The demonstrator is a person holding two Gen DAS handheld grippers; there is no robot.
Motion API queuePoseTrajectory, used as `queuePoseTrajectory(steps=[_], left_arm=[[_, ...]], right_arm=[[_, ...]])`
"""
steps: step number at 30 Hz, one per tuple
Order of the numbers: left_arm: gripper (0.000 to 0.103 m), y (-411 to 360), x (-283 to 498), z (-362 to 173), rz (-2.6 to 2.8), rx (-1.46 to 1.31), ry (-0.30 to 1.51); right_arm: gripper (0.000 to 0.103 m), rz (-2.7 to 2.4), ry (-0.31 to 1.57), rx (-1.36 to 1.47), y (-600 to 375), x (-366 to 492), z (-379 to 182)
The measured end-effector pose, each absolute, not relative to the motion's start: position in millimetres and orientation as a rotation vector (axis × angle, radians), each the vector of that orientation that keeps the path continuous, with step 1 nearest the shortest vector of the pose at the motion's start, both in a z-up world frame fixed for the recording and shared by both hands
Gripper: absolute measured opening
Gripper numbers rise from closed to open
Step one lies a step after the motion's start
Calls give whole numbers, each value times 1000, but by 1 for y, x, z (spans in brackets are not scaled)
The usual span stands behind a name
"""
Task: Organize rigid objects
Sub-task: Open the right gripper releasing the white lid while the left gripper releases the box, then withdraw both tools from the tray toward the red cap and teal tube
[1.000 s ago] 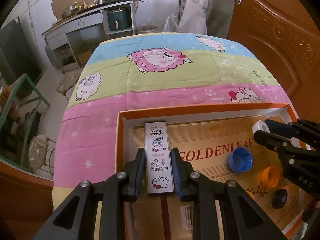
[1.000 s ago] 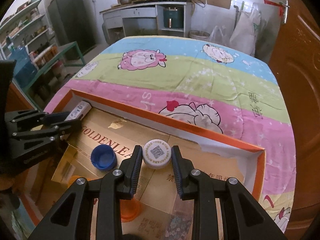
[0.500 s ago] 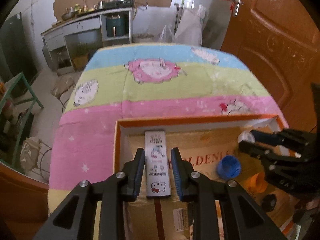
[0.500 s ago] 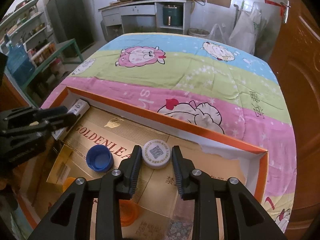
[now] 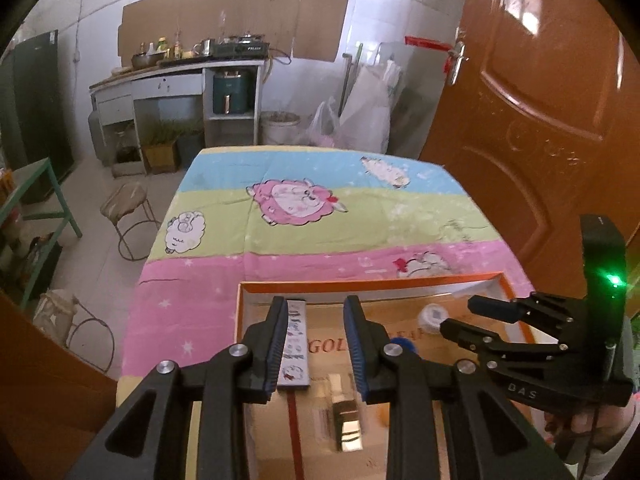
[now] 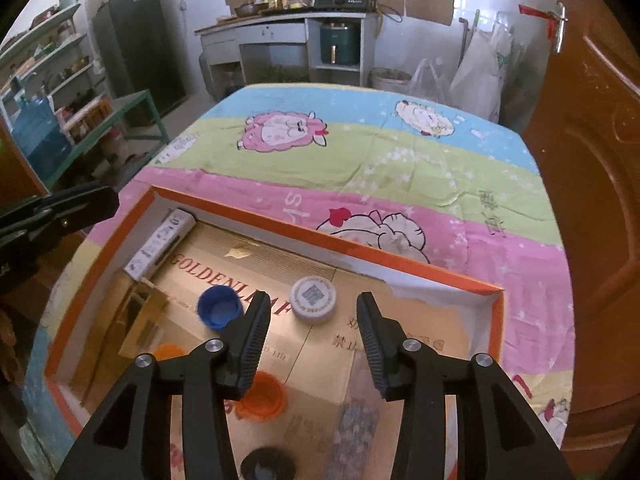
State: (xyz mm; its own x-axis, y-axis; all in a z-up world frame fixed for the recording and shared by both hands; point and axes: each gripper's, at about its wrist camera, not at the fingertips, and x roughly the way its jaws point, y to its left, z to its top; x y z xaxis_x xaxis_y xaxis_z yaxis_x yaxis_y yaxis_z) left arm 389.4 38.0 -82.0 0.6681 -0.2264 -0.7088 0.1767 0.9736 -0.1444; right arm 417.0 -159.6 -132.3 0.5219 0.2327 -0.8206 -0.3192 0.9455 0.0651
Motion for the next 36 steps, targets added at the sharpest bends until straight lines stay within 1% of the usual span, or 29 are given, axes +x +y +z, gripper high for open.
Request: queuePoseTrajectory(steps=[10, 21, 36], left_arm=[[29, 39, 342, -50, -232, -89, 765], [29, 46, 293, -38, -240, -113, 739], [29, 48, 234, -29, -245, -106, 714]], right_arm=[[46, 320, 920, -56, -170, 372, -95], [46, 294, 908, -20, -180, 321, -77], [46, 302, 869, -31, -167, 260, -51]])
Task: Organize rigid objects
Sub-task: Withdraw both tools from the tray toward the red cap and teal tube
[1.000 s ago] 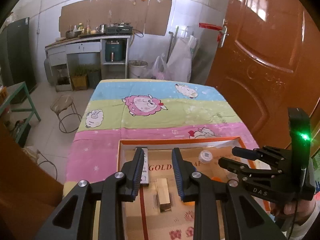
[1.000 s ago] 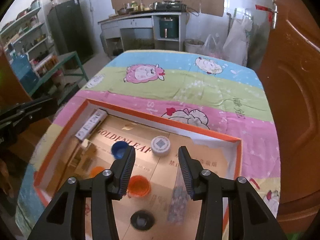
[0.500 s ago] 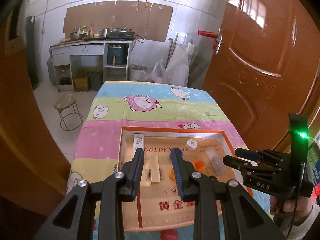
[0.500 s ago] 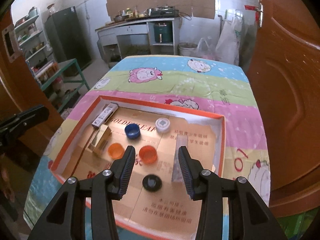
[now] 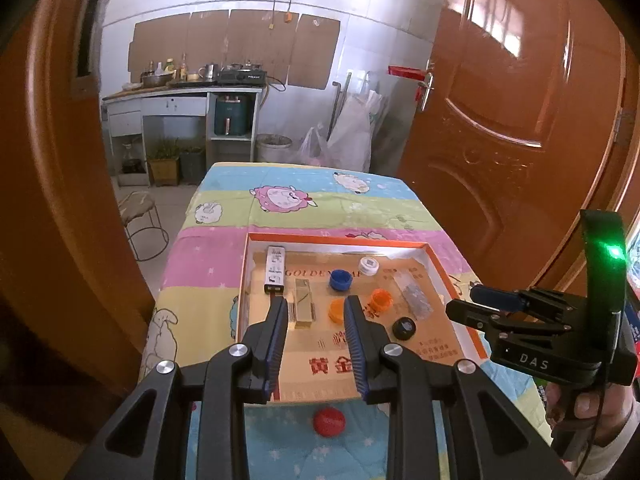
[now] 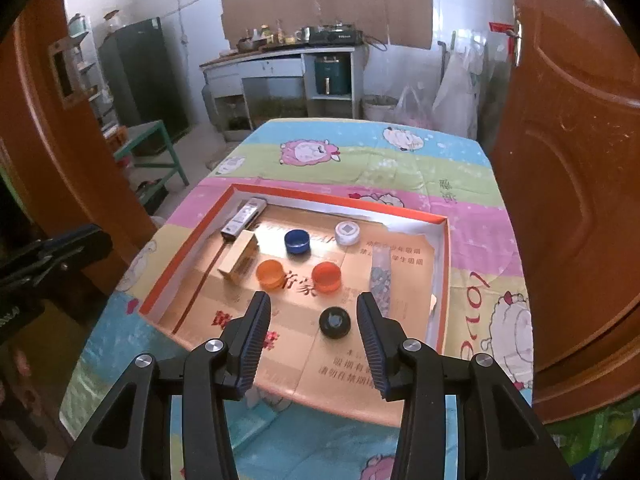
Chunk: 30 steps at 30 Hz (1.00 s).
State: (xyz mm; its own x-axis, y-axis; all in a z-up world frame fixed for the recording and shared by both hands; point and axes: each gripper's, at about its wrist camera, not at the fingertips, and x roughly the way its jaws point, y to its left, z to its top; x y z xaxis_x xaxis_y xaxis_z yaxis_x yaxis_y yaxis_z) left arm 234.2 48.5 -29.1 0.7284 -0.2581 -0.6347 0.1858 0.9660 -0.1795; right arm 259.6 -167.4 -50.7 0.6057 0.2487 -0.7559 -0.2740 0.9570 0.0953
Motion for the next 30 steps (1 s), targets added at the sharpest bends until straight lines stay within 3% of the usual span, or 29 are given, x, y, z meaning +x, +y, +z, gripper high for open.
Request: queuePoseTrajectory(steps=[11, 30], left_arm=[[29, 55, 197, -36, -256, -116, 712], [29, 71, 163, -78, -247, -115, 764]], right_arm=[[46, 299, 885, -11, -159, 214, -58], [46, 232, 1002, 60, -114, 182, -141]])
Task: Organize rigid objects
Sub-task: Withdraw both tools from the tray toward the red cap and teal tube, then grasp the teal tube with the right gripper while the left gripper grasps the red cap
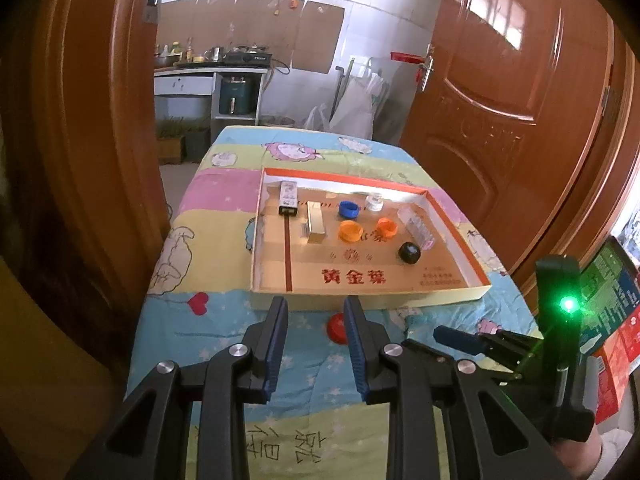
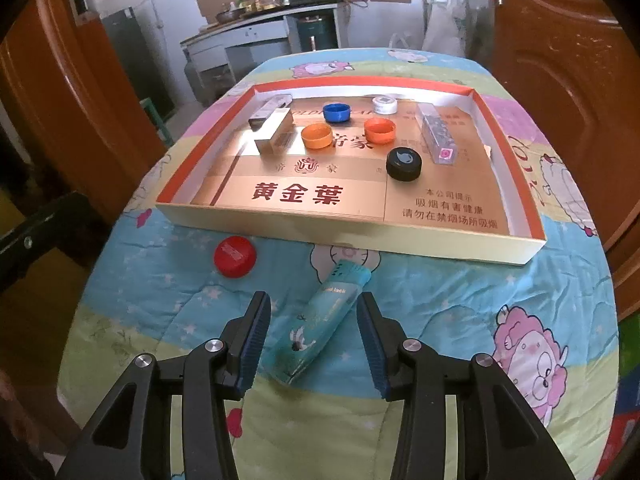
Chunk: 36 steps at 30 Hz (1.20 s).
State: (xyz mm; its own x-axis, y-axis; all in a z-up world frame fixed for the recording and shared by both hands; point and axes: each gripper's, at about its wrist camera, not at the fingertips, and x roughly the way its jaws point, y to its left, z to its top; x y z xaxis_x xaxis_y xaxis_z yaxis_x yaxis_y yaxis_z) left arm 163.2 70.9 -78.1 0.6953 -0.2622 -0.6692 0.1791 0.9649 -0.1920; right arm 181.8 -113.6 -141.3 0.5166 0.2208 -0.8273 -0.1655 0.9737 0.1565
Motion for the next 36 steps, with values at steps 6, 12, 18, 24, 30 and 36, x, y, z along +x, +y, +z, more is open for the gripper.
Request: queuePoseTrajectory(steps=[6, 12, 18, 24, 30, 36], left_arm=[[29, 67, 163, -95, -259, -115, 786], [29, 61, 164, -106, -255, -99, 808], [29, 58, 166, -112, -252, -88, 822], [29, 57, 167, -114, -248, -85, 829], [29, 55, 169, -118, -252, -78, 843], [29, 39, 175, -127, -311, -58, 868]], right_arm=[[46, 193, 994, 66, -112, 181, -148], [46, 174, 983, 29, -102, 181, -153], [46, 154, 976, -4, -96, 182, -156], [46, 145, 956, -57, -90, 179, -159], [36, 153, 938, -89, -93, 174, -160], [22, 152, 938, -67, -110, 164, -159]])
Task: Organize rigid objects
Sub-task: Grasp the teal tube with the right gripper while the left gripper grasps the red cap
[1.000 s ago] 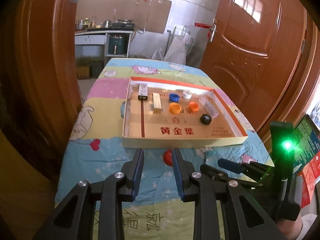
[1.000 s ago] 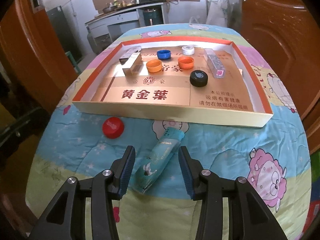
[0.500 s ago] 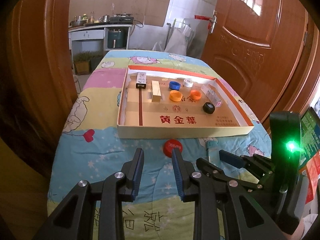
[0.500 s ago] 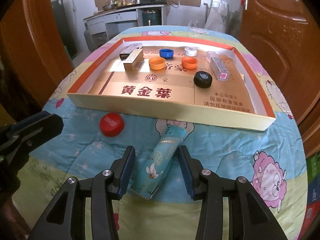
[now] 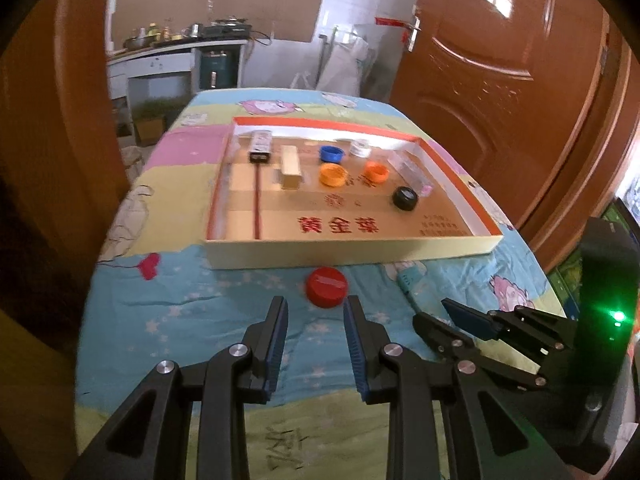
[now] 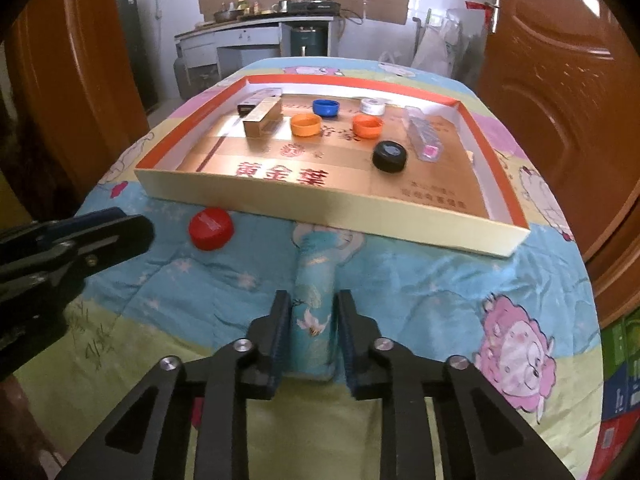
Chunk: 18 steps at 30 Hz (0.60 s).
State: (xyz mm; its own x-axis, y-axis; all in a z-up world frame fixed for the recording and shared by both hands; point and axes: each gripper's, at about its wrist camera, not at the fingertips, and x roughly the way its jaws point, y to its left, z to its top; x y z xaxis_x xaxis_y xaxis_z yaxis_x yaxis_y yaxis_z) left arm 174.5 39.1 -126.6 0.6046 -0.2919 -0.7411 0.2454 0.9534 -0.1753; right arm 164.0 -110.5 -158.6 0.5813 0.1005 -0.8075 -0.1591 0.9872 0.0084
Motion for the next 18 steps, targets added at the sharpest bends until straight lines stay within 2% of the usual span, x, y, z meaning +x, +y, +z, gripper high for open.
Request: queuePoseTrajectory(steps=[10, 18], left_arm=[[29, 11, 200, -153, -302, -6, 944], [29, 6, 213, -159, -270, 20, 937]], right_arm=[[22, 141, 933, -40, -135, 146, -157], [22, 152, 924, -23, -144, 145, -158]])
